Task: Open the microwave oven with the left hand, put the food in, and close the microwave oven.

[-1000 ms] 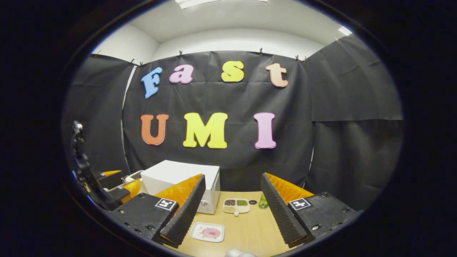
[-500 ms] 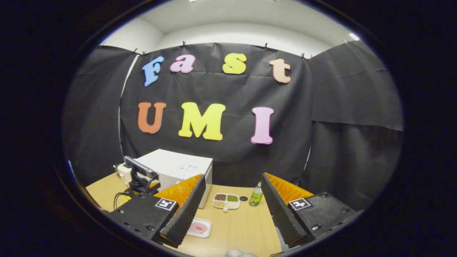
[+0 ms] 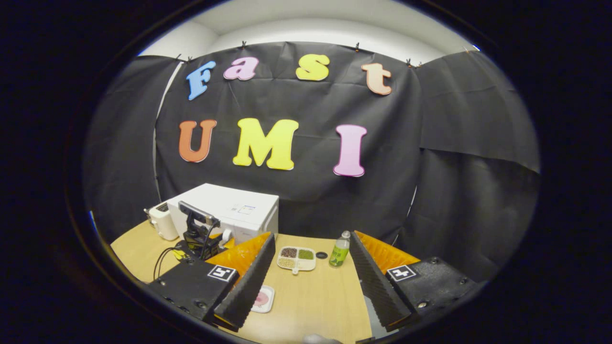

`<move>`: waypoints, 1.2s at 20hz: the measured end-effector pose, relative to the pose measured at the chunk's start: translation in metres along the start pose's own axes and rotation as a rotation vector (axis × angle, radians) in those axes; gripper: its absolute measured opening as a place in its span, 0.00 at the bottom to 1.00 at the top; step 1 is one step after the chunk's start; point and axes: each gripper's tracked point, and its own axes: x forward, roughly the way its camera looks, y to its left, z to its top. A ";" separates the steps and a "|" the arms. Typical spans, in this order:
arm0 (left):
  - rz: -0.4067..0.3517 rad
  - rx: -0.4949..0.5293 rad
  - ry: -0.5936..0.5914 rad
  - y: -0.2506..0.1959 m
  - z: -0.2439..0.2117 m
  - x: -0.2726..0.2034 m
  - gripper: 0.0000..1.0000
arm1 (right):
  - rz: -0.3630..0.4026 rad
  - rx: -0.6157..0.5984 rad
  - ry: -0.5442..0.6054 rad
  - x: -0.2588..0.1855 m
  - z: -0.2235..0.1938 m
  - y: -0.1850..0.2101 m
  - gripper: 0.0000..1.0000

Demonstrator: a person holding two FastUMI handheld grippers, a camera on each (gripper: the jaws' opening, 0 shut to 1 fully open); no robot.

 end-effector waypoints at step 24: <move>-0.133 -0.034 0.044 0.018 -0.016 -0.120 0.02 | 0.098 -0.032 -0.035 -0.039 0.012 0.047 0.96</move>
